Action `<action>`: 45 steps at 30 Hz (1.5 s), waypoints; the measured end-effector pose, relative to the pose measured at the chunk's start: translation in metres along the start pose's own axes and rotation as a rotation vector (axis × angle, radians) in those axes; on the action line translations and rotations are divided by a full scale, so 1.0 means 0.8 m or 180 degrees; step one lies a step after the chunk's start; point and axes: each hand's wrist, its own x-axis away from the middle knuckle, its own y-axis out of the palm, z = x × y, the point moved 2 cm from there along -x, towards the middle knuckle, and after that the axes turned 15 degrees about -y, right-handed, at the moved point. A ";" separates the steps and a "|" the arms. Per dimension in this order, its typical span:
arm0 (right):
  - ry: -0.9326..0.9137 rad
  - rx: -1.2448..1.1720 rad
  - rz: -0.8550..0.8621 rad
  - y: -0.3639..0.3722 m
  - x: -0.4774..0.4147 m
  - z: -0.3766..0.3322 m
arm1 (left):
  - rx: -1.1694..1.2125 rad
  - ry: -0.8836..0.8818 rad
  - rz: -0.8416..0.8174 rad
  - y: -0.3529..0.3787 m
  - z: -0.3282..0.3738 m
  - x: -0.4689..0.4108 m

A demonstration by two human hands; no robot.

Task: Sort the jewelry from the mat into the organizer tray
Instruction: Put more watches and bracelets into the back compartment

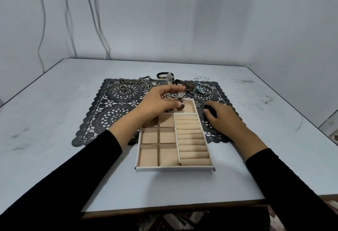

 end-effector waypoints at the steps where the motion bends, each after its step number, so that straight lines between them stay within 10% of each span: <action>1: 0.0011 -0.0007 0.0002 0.000 0.000 0.000 | 0.0023 0.0026 0.0010 0.000 0.000 0.002; 45: 0.0049 -0.0130 -0.0084 -0.007 0.004 0.001 | -0.1438 0.0101 0.0817 0.010 -0.003 -0.022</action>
